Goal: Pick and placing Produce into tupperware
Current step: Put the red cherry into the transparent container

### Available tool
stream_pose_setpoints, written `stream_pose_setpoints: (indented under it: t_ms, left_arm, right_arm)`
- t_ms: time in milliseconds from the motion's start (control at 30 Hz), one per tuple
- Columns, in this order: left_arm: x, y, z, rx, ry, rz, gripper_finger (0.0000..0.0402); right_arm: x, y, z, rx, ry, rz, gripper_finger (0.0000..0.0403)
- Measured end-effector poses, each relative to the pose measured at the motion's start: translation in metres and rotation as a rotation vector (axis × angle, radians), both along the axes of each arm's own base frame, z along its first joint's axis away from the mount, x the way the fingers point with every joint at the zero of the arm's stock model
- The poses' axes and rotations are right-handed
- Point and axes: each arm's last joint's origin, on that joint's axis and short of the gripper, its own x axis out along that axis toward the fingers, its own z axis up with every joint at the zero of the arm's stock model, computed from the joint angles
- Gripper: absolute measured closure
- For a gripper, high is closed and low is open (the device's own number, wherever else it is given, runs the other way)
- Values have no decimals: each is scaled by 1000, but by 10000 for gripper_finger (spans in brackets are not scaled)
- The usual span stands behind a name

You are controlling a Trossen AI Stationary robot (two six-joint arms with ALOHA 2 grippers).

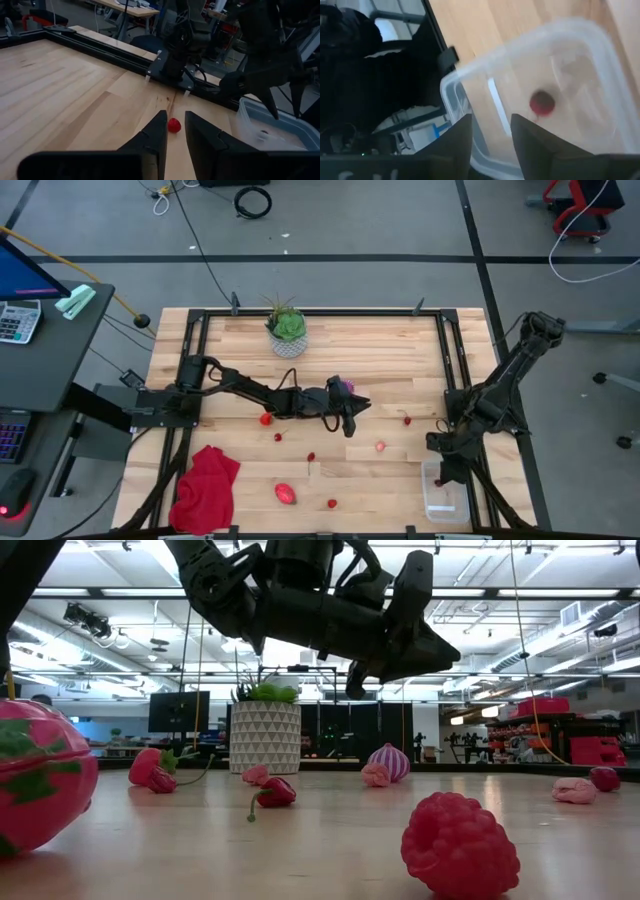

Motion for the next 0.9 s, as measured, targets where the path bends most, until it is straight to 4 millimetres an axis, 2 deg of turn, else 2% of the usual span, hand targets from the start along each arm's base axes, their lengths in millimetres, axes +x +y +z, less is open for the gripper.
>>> stream_pose_setpoints:
  t_ms: [100,200,433,733,900]
  left_arm:
    - [0,2,2,-2,-22,6,333]
    - [1,5,3,-6,-33,12,335]
    - [1,7,4,-6,-39,18,328]
    - [1,11,3,2,-35,25,337]
    - [1,11,3,18,-32,23,332]
  right_arm:
    - [6,-6,1,-14,-52,-12,268]
    - [16,-15,2,-83,-178,-8,272]
    - [37,-43,0,-401,-427,-42,277]
    - [47,-67,-10,-647,-463,61,241]
    - [47,-81,-15,-812,-394,-15,214]
